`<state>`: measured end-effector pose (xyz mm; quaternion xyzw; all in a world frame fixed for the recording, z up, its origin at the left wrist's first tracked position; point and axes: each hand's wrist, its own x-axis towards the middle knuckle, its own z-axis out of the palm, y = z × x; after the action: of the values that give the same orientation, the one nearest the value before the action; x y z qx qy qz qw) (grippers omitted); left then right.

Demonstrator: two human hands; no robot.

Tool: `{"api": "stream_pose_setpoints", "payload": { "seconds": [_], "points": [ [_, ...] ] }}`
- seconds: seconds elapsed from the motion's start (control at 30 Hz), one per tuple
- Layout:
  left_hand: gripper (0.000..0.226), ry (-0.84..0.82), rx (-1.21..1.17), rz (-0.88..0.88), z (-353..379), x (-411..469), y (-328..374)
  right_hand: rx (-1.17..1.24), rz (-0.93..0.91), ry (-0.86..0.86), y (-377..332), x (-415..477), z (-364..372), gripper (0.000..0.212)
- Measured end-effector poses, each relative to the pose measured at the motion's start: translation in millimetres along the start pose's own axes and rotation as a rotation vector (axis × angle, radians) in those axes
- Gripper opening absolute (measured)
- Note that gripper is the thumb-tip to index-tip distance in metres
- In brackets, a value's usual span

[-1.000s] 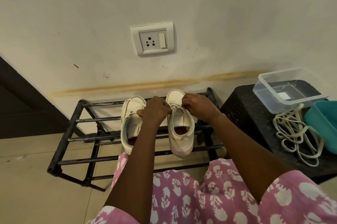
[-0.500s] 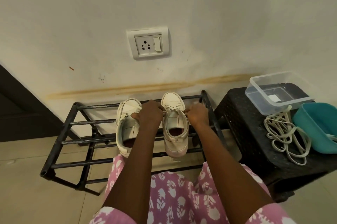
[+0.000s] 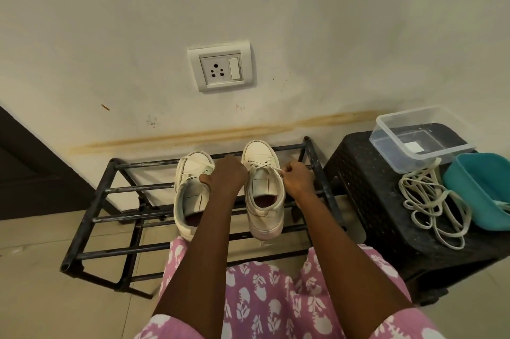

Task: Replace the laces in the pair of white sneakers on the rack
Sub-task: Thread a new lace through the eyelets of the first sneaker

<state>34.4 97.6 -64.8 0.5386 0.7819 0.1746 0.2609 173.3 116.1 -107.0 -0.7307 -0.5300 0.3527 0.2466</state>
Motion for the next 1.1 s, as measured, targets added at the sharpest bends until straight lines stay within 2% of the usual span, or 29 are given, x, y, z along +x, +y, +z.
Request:
{"api": "stream_pose_setpoints", "payload": {
  "seconds": [0.13,0.37,0.47,0.57,0.67,0.77,0.83,0.9,1.0,1.1],
  "points": [
    [0.025,0.052,0.016,-0.044,3,0,-1,-0.109,0.022,0.059,0,0,-2,0.011],
    [0.025,0.057,0.099,0.045,0,3,-2,-0.086,-0.004,0.071,2,-6,-6,0.008],
    [0.025,0.101,0.106,0.026,-4,6,-1,-0.126,0.097,0.154,1,-8,-9,0.023],
    [0.026,0.100,0.087,0.081,-5,6,5,0.045,0.215,0.030,-5,-10,-7,0.037],
    [0.028,0.079,0.096,0.113,-4,6,12,0.330,0.312,-0.114,-14,-13,-4,0.052],
    [0.027,0.061,0.150,0.174,-2,6,17,0.686,0.463,-0.152,-20,-10,-3,0.035],
    [0.027,0.060,0.122,0.148,-1,3,20,0.892,0.571,-0.204,-24,-11,-7,0.025],
    [0.026,0.070,0.110,0.116,-1,-2,22,0.983,0.659,-0.242,-21,-11,-9,0.028],
    [0.026,0.057,0.117,0.110,-1,-3,25,0.952,0.731,-0.241,-20,-10,-14,0.029],
    [0.025,0.052,0.133,0.092,-2,-1,27,1.041,0.719,-0.209,-28,-7,-17,0.030]
  ]
}}
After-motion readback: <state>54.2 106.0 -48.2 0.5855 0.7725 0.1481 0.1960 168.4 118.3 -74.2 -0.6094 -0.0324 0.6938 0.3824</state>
